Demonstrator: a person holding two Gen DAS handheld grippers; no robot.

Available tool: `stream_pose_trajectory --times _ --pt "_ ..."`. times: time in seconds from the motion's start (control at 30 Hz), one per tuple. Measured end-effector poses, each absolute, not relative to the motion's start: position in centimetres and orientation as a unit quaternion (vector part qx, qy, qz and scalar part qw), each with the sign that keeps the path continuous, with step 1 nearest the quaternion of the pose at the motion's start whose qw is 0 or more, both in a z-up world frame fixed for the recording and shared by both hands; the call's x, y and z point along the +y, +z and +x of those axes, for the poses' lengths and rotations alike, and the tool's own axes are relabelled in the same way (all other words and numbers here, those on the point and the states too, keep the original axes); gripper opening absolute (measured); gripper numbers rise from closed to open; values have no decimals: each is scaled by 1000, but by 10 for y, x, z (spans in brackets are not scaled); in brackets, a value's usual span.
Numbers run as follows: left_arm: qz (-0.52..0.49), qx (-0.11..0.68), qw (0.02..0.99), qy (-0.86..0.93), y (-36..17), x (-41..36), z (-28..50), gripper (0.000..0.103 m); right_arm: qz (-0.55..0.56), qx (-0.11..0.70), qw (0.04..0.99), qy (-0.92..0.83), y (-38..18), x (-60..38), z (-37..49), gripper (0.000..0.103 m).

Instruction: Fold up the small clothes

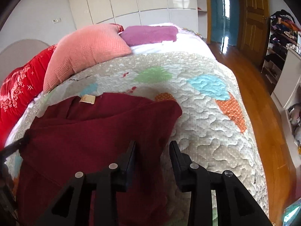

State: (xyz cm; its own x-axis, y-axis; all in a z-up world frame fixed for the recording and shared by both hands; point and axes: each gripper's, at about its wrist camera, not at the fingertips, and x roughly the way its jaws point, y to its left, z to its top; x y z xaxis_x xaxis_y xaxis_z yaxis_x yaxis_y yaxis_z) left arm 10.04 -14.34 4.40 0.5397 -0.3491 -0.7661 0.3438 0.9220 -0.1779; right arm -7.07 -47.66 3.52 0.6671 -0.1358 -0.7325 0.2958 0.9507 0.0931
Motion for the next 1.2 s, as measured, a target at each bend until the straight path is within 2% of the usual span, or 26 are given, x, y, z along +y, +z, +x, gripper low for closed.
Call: stream_pose_trajectory --times 0.13,0.27,0.33,0.37,0.43,0.47,0.5,0.57,0.6,0.63,0.77,0.8,0.87,0.9,1.07,1.2 --pt "-24 433 879 -198 47 -138 97 10 69 358 928 -79 57 -453 -104 34" --pt "-22 440 876 -194 48 -137 92 12 2 444 890 -101 9 -437 -108 33" --pt "-21 445 875 -190 54 -136 85 13 37 441 891 -100 7 -447 -110 33" --pt "-20 443 875 -191 58 -133 78 16 56 442 889 -103 15 -450 -113 33" --pt "-18 439 877 -193 67 -123 61 32 66 424 898 -98 36 -447 -124 33" --pt "-22 441 876 -196 70 -115 49 49 64 415 903 -91 45 -443 -131 33" --pt "-29 442 874 -199 71 -108 41 58 62 411 906 -75 53 -437 -140 33" --pt "-43 446 870 -205 71 -90 17 58 68 419 904 -49 58 -426 -158 40" --pt "-43 452 867 -204 70 -84 8 58 77 425 901 -40 55 -423 -168 50" --pt "-43 459 864 -203 68 -78 -2 58 89 430 898 -32 52 -421 -177 54" --pt "-49 485 850 -202 52 -55 -40 58 151 446 882 -27 21 -423 -207 55" --pt "-45 496 843 -202 45 -52 -47 58 165 450 877 -34 9 -424 -208 54" --pt "-40 509 836 -199 37 -52 -57 58 176 440 880 -32 -3 -424 -209 31" --pt "-40 511 836 -195 35 -51 -64 58 170 432 885 -33 -2 -423 -211 8" --pt "-38 505 838 -204 37 -48 -90 58 112 435 889 -86 11 -428 -220 6" --pt "-49 508 835 -208 38 -42 -104 58 157 426 890 -46 23 -429 -240 7"
